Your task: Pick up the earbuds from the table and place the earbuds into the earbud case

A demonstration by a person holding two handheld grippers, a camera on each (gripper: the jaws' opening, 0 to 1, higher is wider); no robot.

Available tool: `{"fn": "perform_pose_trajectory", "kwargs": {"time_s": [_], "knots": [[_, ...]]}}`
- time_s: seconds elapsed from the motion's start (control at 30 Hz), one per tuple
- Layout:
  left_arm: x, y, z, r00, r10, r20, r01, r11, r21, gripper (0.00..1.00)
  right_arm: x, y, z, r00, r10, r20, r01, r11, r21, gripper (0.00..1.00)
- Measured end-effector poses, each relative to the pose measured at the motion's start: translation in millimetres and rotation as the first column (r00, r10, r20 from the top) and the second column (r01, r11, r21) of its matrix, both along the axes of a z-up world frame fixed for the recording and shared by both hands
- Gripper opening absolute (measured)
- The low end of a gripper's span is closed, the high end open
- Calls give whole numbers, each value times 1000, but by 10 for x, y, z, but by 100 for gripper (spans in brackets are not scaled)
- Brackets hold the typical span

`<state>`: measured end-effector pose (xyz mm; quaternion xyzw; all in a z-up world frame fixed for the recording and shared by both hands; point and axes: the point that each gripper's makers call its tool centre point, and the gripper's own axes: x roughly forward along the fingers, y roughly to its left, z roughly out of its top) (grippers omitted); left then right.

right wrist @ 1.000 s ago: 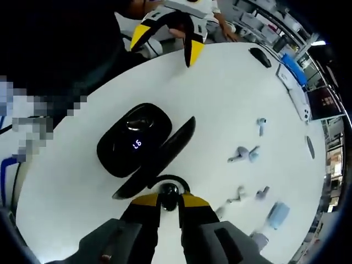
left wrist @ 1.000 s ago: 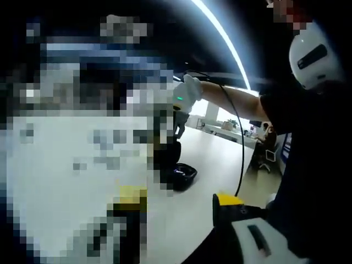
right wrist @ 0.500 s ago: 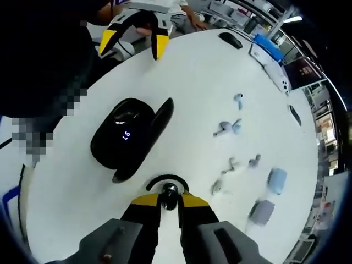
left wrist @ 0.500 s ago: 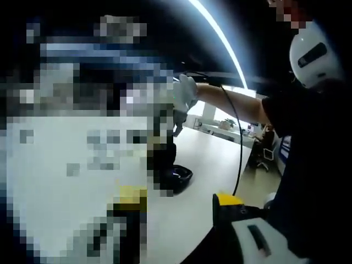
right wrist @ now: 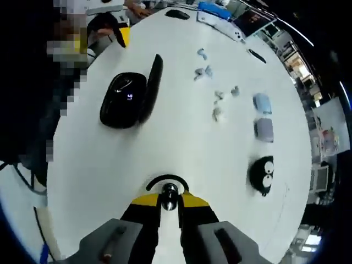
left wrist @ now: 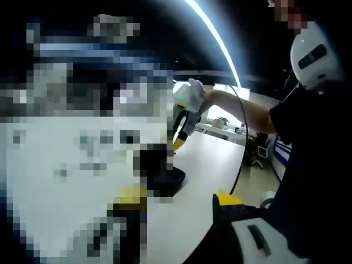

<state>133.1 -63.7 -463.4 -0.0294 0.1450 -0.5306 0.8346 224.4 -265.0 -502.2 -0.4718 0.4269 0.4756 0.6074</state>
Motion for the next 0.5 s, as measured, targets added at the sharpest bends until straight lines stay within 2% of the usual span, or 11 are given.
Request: {"fn": "perform_pose_trajectory", "kwargs": {"time_s": [0.07,0.13,0.2,0.27,0.33,0.37,0.4,0.43,0.5], "knots": [[-5,-12,-2,1000,-5,0,5,1000,-1,50,-106,-96,-19,994,-108,0,108,994,0,12],[-10,-20,-4,1000,-8,-1,8,1000,-2,50,-150,-152,-25,977,-213,9,212,977,18,12],[-13,-27,-6,1000,-12,0,12,1000,-3,50,-198,-189,-28,942,-334,5,333,940,77,12],[-14,-33,-12,1000,-14,-2,14,1000,-6,50,-223,-216,-31,894,-449,-9,446,886,127,12],[-11,-39,-22,1000,-19,-6,19,1000,-8,50,-279,-269,-49,858,-514,-16,511,849,135,12],[-11,-44,-25,1000,-21,-6,21,1000,-7,50,-288,-289,-55,846,-533,-11,529,838,133,12],[-11,-51,-31,1000,-27,-6,27,1000,-5,50,-312,-327,-73,823,-568,-7,564,816,126,12],[-14,-59,-30,1000,-31,-5,31,1000,-4,50,-331,-359,-91,808,-590,-2,586,802,113,12],[-21,-73,-22,999,-39,-2,39,999,-5,50,-350,-371,-123,795,-606,-1,603,791,106,12]]}}
